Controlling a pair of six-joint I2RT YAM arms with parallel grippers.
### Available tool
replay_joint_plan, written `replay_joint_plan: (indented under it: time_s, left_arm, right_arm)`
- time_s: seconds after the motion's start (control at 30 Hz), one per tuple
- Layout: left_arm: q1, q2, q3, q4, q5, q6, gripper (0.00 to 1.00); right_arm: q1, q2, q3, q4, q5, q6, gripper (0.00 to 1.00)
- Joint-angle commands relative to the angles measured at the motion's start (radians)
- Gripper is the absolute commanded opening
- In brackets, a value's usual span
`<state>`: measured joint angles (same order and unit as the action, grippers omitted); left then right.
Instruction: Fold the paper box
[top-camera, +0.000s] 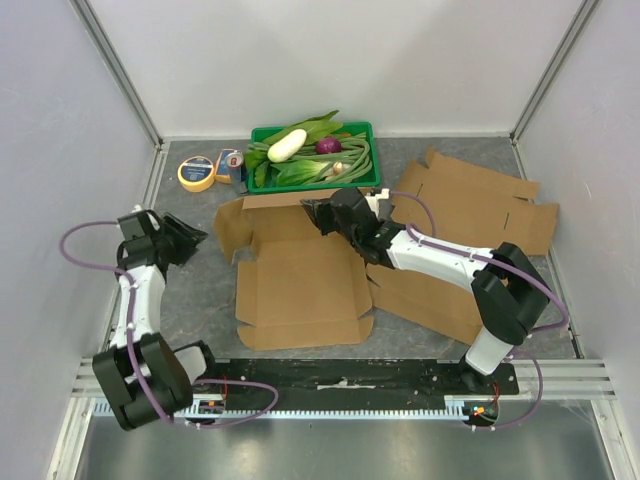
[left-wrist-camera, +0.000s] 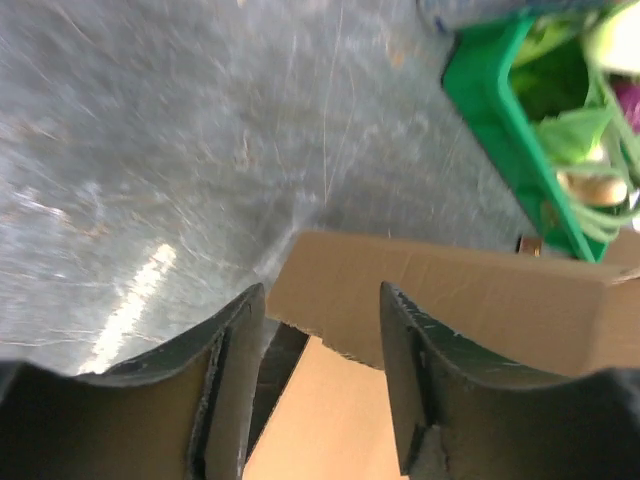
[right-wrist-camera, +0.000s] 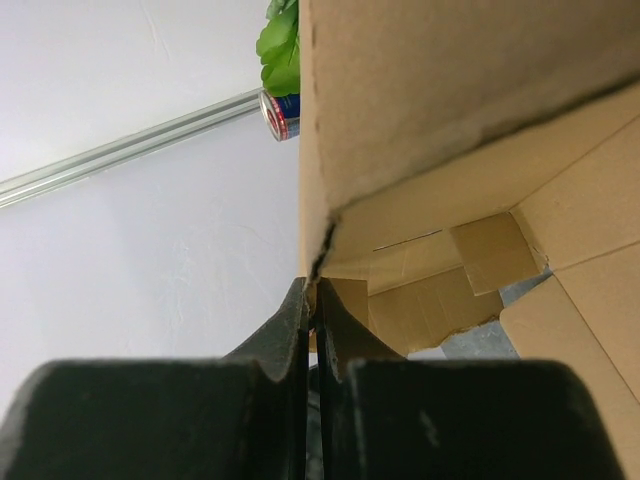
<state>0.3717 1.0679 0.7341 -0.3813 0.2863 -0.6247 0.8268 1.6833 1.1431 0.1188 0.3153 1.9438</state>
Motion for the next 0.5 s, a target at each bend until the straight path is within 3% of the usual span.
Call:
replay_joint_plan:
  time_s: [0.0,0.13,0.47]
  left_arm:
    - [0.004,0.001,-0.085,0.195,0.272,-0.107,0.57]
    - [0.003,-0.031,-0.151,0.245,0.224,-0.15,0.69]
    - [-0.014,0.281,0.01,0.262,0.163,-0.176,0.63]
  right_arm:
    - [-0.006,-0.036,-0.016,0.005,0.01,-0.017,0.06]
    - [-0.006,-0.025,-0.014,0.021,-0.001,-0.017,0.06]
    - [-0.006,-0.002,-0.003,0.035,-0.01,-0.013,0.06]
